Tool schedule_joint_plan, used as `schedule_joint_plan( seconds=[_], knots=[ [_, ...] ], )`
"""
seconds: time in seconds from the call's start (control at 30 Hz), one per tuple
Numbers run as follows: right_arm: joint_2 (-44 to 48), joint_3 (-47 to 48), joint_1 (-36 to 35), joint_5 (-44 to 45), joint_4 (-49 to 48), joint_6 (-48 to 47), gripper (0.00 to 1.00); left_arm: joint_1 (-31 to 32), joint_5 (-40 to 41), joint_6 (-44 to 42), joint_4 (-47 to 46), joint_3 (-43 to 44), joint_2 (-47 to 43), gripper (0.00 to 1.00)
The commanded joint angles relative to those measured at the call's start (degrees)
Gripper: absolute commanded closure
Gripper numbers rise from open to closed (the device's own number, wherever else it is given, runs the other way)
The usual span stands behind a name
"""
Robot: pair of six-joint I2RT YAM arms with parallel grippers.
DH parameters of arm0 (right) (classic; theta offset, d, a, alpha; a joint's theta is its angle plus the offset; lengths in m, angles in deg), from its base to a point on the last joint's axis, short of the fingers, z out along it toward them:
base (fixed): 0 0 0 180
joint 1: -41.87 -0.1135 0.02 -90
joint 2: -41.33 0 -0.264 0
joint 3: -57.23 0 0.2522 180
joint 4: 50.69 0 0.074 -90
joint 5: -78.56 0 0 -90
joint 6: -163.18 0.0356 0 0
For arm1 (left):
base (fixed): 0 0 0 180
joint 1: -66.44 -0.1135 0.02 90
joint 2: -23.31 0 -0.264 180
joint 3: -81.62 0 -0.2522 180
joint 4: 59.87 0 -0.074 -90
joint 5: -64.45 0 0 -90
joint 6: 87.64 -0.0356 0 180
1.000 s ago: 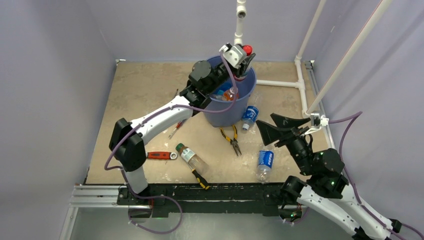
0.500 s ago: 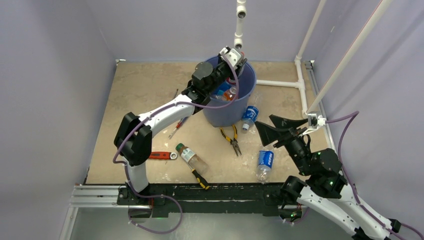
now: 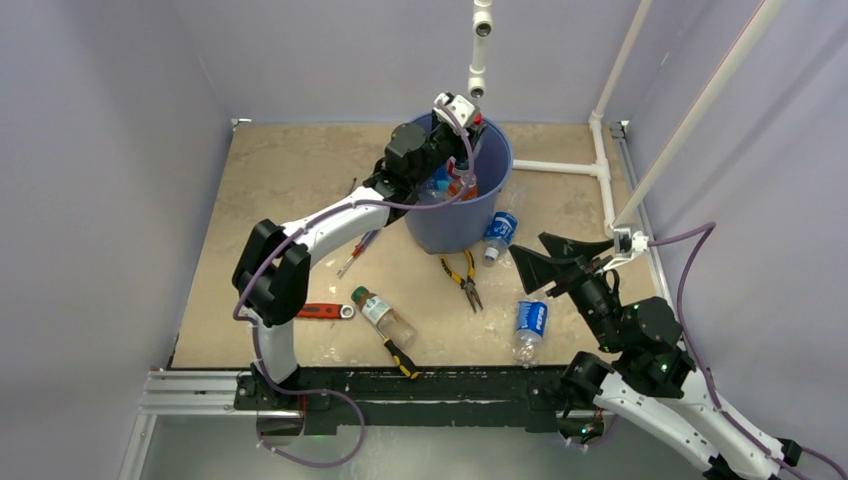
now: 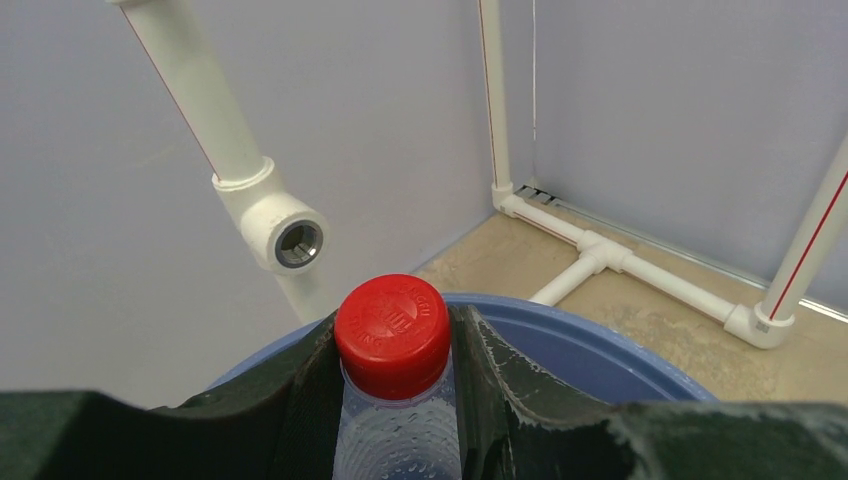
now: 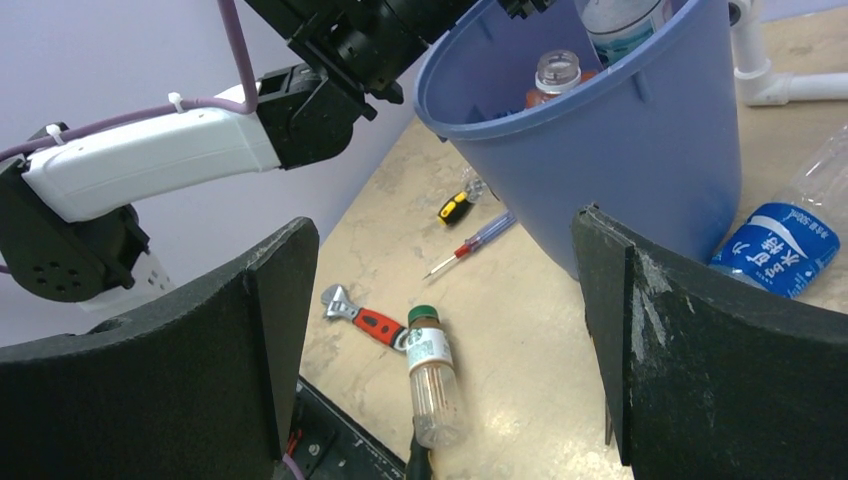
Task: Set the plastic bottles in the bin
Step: Place the plastic bottle in the trash bin.
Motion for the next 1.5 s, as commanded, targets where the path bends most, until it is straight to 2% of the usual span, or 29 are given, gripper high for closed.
schedule_joint_plan(
  seconds=[0.0, 0.2, 0.33, 0.6, 1.0, 1.3, 1.33, 1.4, 1.43, 1.47],
  knots=[
    [0.69, 0.98, -0.24, 1.02, 0.27, 0.46, 0.05, -0.9, -0.94, 3.09, 6.8, 0.6, 2.42, 1.0],
    [1.04, 1.3, -0.24, 1.11, 0.72, 0.57, 0.05, -0.9, -0.48, 5.06, 6.59, 1.11, -0.14, 1.0],
    [0.75, 2.12, -0.24, 0.94, 0.49, 0.3, 0.05, -1.18, -0.51, 9.3, 6.46, 4.97, -5.06, 1.0],
    [1.79, 1.42, -0.24, 0.51, 0.29, 1.17, 0.05, -1.46, -4.12, 13.19, 8.38, 6.58, -7.85, 1.0],
    [2.11, 2.1, -0.26, 0.94, 1.78, 1.18, 0.05, -1.51, -2.7, 11.47, 12.64, 1.56, -1.52, 1.0],
    [2.3, 2.11, -0.24, 1.72, 2.71, 1.36, 0.05, -1.51, -0.3, 10.4, 15.38, 2.67, 2.26, 1.0],
    [2.22, 2.12, -0.24, 1.85, 2.85, 1.36, 0.05, -1.49, -0.1, 10.4, 16.08, 2.97, 2.42, 0.96],
    [2.11, 2.32, -0.26, 2.07, 3.33, 1.36, 0.04, -1.49, -0.72, 10.77, 16.56, 3.34, 1.66, 0.62],
    [2.03, 2.41, -0.24, 2.19, 3.43, 1.36, 0.04, -1.44, -1.11, 11.24, 16.02, 3.13, 0.86, 0.49],
    [2.02, 2.53, -0.24, 2.32, 3.58, 1.36, 0.04, -1.48, -1.42, 11.8, 15.4, 2.99, -0.14, 0.4]
  ],
)
